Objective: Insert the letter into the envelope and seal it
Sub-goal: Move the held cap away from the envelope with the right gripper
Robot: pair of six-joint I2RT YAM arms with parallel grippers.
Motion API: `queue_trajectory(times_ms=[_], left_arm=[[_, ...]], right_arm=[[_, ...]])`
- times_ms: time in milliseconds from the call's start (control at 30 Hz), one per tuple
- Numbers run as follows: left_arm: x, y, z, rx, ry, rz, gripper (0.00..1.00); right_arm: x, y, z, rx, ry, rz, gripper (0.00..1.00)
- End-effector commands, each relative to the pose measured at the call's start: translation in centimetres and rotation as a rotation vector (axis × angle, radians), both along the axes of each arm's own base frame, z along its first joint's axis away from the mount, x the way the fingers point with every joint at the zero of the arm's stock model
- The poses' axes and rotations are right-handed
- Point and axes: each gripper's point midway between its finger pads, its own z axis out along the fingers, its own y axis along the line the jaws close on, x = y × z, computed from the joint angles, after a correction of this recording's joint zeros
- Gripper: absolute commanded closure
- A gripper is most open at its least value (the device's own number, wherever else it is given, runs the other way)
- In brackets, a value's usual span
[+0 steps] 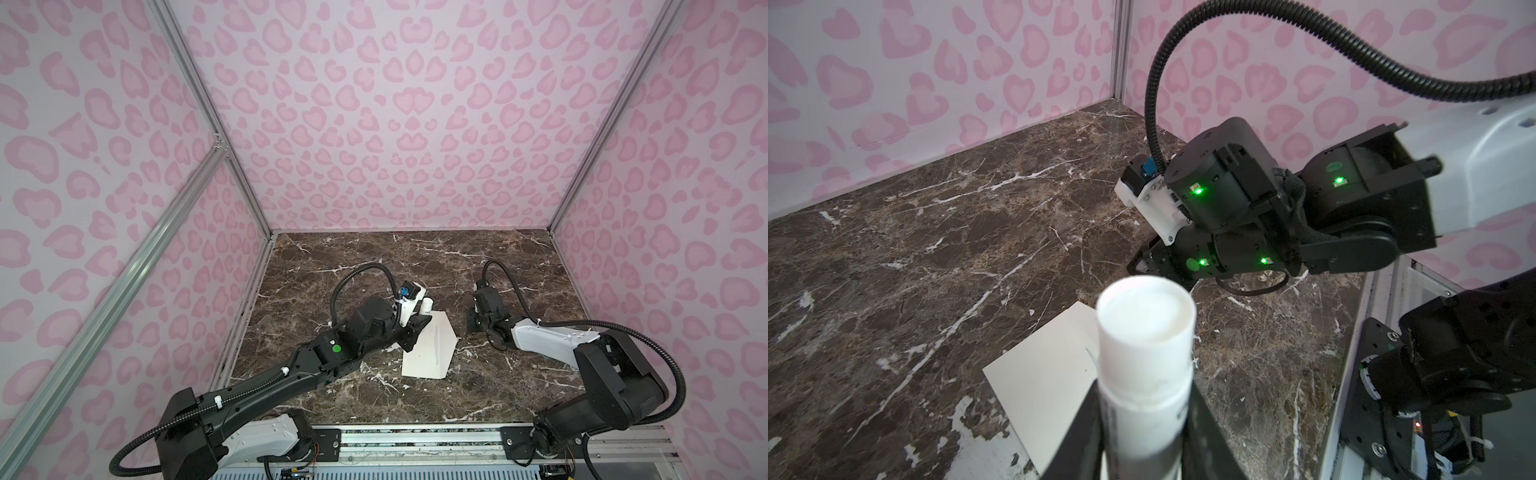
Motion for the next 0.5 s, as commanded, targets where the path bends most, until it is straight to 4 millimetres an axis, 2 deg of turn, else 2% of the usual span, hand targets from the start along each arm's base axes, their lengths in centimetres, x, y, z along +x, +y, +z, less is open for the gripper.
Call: queue_trajectory(times_ms=[0,467], left_arm=[[0.1,0.0,0.6,-0.015,-0.019,0.003,0.89],[0.1,0.0,0.5,-0.011,-0.011,0.003,0.89]], right_arm=[[0.9,-0.2,0.3,-0.022,-0.042,-0.003,0.83],[-0.2,-0.8,-0.8,-0.041,-0.021,-0.004,0.79]])
